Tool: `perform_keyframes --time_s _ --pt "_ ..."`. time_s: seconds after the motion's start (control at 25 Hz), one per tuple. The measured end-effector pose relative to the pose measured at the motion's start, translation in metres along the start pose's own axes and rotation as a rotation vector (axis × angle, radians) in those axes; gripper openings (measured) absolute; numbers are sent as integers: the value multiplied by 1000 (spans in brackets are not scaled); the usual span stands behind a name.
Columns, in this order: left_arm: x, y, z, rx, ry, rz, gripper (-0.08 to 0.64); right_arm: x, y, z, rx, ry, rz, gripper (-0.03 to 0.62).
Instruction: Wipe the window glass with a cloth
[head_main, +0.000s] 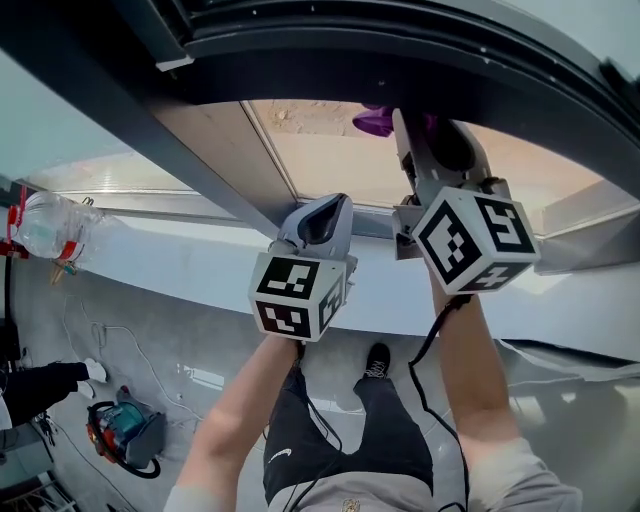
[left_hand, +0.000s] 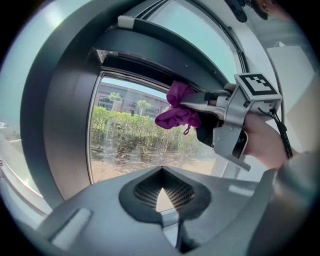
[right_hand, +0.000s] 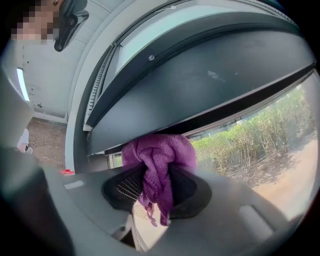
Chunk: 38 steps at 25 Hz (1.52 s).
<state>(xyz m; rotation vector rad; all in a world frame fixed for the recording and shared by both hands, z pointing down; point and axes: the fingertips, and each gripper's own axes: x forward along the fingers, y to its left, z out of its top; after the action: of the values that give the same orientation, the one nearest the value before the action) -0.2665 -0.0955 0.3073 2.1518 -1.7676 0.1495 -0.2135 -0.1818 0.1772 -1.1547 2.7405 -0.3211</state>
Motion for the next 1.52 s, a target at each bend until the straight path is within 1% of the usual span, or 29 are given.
perform_keyframes --time_s 0.12,0.24,0.32,0.44,0.56,0.76,0.88,1.0,1.12,1.24,1.4,1.52 --pt "-3 8 -4 3 7 -26 0 4 9 -5 -30 -10 -21 149" --pt "-1 12 -15 13 24 -73 0 8 10 -20 -63 -18 -49 149" --pt "1 17 -32 20 39 -90 0 12 10 -42 -84 5 -64 150" --pt "6 30 -59 7 71 -99 0 20 5 -85 -116 54 -79 150" --pt "10 40 -87 6 112 -104 0 21 -3 -125 -111 98 -100 150" --pt "9 53 -149 0 199 -62 0 9 -20 -201 -85 169 -112 150" --pt "15 68 -178 3 234 -28 0 11 -31 -244 -79 214 -98 150" --pt "20 78 -203 -25 262 5 0 11 -38 -288 -88 271 -84 150" --pt "28 88 -218 -47 279 42 0 14 -45 -331 -119 348 -72 150" --pt "34 94 -233 -52 295 70 0 14 -54 -377 -137 428 -55 150" --pt "36 95 -248 -74 302 98 0 7 -76 -442 -90 565 -68 149" --pt "34 92 -256 -81 300 108 0 5 -89 -483 -54 633 -88 150"
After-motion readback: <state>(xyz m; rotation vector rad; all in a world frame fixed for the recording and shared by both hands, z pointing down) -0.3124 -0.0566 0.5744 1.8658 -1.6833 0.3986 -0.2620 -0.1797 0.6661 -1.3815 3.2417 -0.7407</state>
